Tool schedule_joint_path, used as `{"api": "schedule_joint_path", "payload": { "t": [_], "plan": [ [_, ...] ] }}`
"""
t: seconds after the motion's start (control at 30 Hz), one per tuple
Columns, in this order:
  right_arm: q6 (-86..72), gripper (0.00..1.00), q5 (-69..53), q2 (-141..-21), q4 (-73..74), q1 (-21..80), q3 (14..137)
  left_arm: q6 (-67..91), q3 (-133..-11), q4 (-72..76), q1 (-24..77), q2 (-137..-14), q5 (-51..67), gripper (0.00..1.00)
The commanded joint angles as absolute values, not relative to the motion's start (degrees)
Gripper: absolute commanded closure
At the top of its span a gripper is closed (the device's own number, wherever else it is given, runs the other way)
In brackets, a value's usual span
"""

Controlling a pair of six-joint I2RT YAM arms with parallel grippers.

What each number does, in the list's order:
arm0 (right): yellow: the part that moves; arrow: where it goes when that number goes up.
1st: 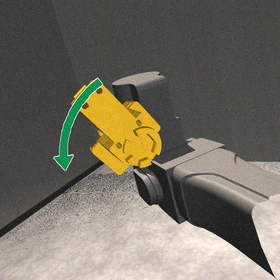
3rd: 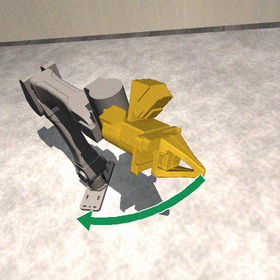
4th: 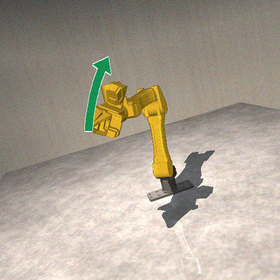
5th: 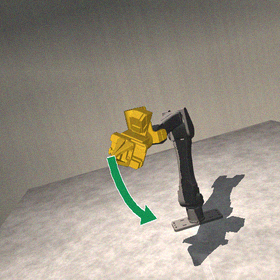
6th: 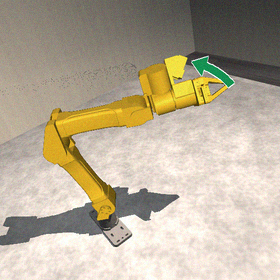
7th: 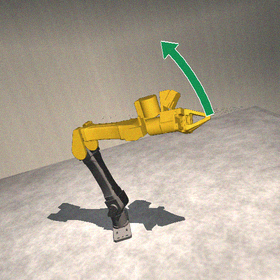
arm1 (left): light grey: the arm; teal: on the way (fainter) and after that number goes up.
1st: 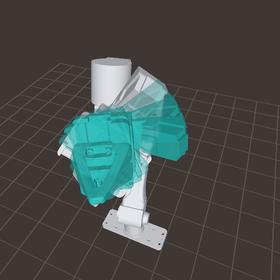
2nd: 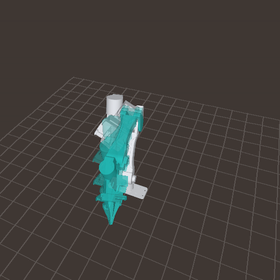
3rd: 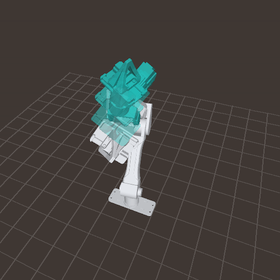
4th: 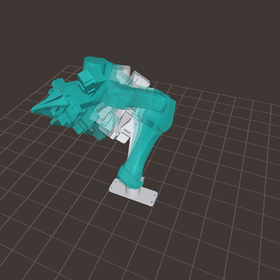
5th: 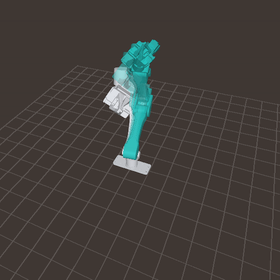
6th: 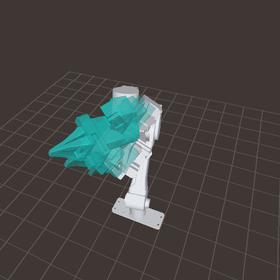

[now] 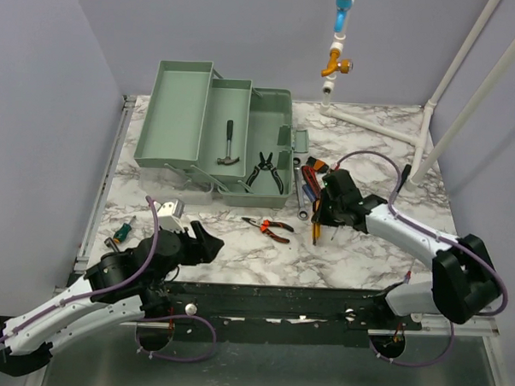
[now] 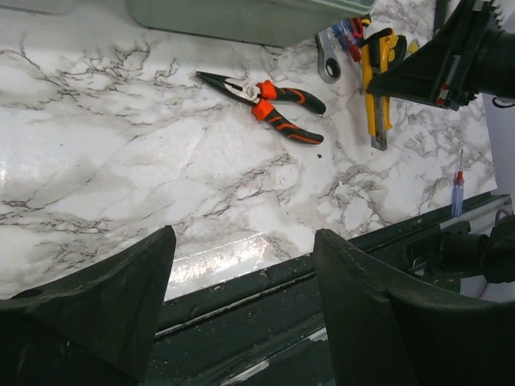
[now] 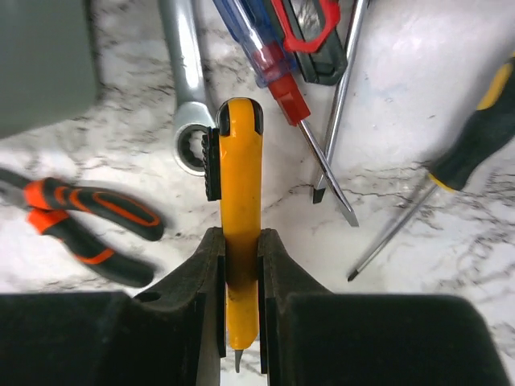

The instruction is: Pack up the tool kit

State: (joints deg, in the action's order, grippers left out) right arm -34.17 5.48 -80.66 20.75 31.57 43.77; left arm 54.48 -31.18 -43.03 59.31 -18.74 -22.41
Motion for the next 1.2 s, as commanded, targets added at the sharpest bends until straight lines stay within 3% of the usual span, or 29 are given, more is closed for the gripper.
{"api": "schedule_joint_path", "payload": {
  "t": [0.0,0.17,0.43,1.17],
  "plan": [
    [-34.7,0.95,9.6,-73.0,24.8,31.6,49.4,54.7,-32.6,-45.4,59.1,-16.3,-26.2,0.29],
    [-34.0,0.99,0.9,-69.8,18.0,31.6,54.2,54.5,-31.3,-43.8,59.1,-15.7,-26.1,0.29],
    [-37.0,0.99,-12.5,-83.6,14.7,31.8,70.0,54.1,-31.7,-42.6,59.0,-18.0,-24.8,0.28],
    [-33.7,0.96,-0.3,-112.8,18.3,35.1,90.4,53.9,-30.2,-39.0,59.0,-21.5,-20.8,0.27]
  ]
}}
